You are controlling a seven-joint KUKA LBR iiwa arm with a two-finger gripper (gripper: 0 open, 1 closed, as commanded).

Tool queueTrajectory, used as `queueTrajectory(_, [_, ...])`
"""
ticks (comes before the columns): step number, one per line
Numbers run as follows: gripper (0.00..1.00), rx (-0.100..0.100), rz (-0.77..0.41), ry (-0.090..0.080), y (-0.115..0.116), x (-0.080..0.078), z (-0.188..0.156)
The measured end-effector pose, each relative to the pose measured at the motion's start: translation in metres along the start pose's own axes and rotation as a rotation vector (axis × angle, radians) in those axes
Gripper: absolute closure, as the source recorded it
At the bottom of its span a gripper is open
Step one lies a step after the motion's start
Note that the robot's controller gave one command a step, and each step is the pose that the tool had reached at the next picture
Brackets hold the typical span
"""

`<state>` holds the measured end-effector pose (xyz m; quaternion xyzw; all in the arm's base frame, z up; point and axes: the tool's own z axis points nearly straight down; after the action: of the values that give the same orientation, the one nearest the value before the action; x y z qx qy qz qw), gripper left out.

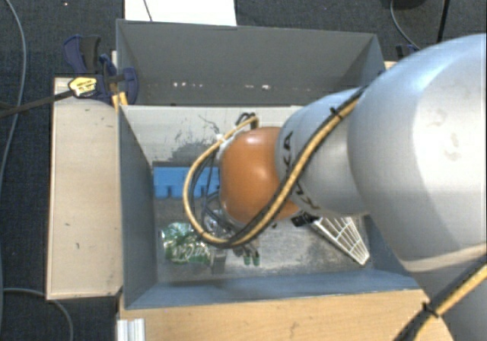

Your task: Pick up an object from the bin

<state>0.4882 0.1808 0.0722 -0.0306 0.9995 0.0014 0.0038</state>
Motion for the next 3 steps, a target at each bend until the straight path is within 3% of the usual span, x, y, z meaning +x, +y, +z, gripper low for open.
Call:
queueTrajectory(1, [1.0,0.0,0.003,0.001,0.0,0.0,0.0])
queueTrajectory(2, [1.0,0.002,0.005,0.005,0.001,-0.003,-0.043])
queueTrajectory(3, [1.0,-0.002,-0.013,-0.006,-0.012,-0.002,-0.076])
